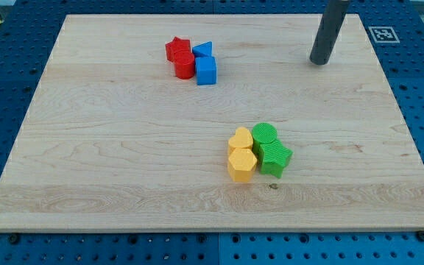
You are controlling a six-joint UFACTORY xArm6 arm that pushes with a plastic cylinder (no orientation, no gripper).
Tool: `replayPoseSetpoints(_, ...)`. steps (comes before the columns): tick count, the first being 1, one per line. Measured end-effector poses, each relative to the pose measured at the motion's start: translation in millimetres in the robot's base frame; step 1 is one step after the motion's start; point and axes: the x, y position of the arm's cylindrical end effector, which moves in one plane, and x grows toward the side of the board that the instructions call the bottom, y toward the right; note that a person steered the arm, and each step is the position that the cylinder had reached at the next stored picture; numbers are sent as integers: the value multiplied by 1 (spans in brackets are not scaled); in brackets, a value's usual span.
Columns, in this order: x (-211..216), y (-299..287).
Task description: Separate the red blocks from the blue blocks
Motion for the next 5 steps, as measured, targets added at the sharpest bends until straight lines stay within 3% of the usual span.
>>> replayPoseSetpoints(5, 8, 0)
